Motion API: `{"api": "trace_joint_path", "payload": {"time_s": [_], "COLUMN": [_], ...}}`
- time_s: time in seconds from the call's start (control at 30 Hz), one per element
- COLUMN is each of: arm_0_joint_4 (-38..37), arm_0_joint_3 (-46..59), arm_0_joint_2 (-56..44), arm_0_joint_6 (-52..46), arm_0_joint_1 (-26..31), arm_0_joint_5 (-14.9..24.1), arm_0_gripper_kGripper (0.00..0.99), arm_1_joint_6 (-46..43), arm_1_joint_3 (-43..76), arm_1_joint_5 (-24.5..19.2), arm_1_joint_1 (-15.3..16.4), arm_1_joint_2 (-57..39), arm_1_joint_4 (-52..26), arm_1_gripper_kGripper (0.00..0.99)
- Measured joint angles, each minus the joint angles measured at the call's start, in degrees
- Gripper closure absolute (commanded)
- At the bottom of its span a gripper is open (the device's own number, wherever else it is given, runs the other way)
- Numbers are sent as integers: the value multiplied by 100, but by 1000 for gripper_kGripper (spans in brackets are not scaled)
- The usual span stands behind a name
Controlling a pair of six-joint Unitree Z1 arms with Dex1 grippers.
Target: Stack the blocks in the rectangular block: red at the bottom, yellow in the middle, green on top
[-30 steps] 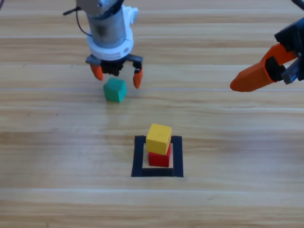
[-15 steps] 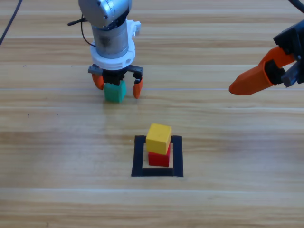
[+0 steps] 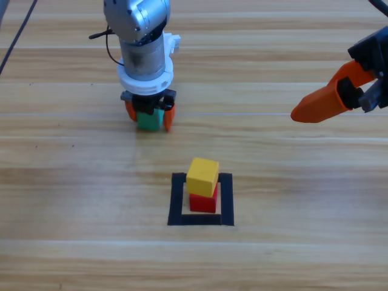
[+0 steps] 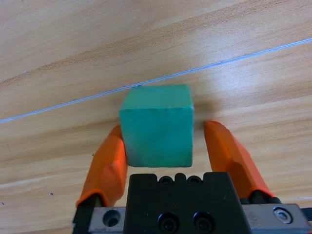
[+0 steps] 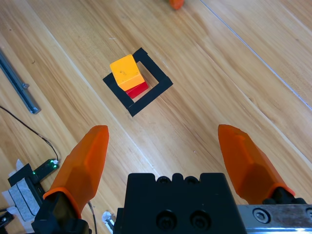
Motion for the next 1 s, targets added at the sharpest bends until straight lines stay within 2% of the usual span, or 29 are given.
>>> {"api": "trace_joint_path", "payload": {"time_s": [0.2,0.23,0.27,0.4,0.53,0.77,1.0], "arm_0_joint_4": [0,0,0,45,474,1403,1459], "arm_0_joint_3": [-31,-31,-31,-30,-29,-200,536], "arm_0_joint_2": [15,14,14,3,-236,-1469,-2365], "arm_0_joint_6": [2,2,2,-12,-175,-843,-1587], "arm_0_joint_1": [1,1,1,1,-6,-100,-636], "arm_0_joint_5": [0,0,0,0,0,-24,-66], "arm_0_gripper_kGripper": [901,967,990,990,990,990,990], "arm_1_joint_6": [0,0,0,0,0,0,0], "arm_1_joint_3": [0,0,0,0,0,0,0], "arm_1_joint_5": [0,0,0,0,0,0,0], "arm_1_joint_1": [0,0,0,0,0,0,0], "arm_1_joint_2": [0,0,0,0,0,1,1], "arm_1_joint_4": [0,0,0,0,0,0,-1], "arm_1_gripper_kGripper": [0,0,0,0,0,1,1]}}
